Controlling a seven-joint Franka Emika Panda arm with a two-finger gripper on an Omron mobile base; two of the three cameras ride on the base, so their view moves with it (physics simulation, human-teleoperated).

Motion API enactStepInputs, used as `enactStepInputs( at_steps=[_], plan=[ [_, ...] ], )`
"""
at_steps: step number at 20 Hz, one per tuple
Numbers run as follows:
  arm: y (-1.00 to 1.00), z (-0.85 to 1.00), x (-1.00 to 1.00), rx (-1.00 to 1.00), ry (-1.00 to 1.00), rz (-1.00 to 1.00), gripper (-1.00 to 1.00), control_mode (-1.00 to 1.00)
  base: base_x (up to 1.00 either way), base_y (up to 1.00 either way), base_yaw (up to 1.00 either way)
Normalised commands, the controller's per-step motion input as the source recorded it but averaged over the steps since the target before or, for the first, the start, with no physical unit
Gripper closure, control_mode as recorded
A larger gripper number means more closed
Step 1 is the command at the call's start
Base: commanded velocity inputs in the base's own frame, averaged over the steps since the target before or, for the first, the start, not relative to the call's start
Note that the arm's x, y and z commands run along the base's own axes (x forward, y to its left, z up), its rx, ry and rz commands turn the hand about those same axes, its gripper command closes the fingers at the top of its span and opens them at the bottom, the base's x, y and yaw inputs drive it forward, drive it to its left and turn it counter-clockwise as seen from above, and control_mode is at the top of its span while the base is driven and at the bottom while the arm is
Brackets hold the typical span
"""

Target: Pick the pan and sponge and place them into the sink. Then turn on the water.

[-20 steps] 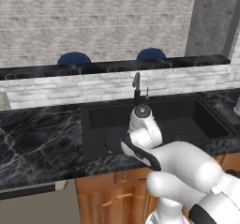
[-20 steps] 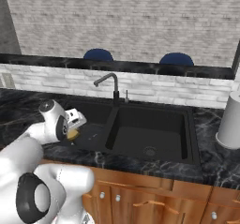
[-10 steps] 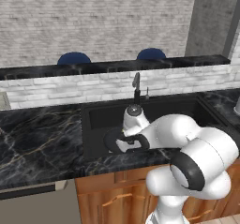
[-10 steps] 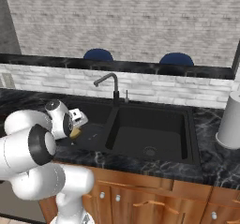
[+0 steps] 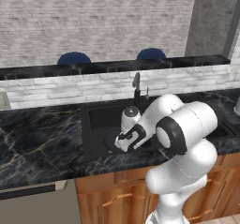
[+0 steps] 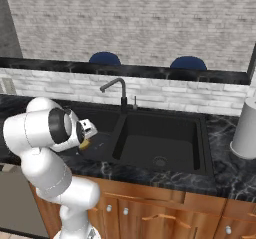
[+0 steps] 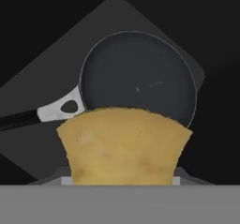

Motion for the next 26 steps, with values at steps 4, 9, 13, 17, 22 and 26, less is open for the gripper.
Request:
enactStepInputs(
  at_steps=[4,9,13,17,22,26],
  plan=[
    [0.00,-0.33,0.19,0.00,0.00,0.00,1.00,-1.00,0.00,0.00,0.00],
    [0.00,-0.26,0.31,0.00,0.00,0.00,1.00,-1.00,0.00,0.00,0.00],
    [0.00,-0.32,0.46,0.00,0.00,0.00,1.00,-1.00,0.00,0.00,0.00],
    [0.00,-0.31,0.37,0.00,0.00,0.00,1.00,-1.00,0.00,0.00,0.00],
    [0.00,-0.29,0.25,0.00,0.00,0.00,1.00,-1.00,0.00,0.00,0.00],
    [0.00,-0.22,0.19,0.00,0.00,0.00,1.00,-1.00,0.00,0.00,0.00]
  ],
)
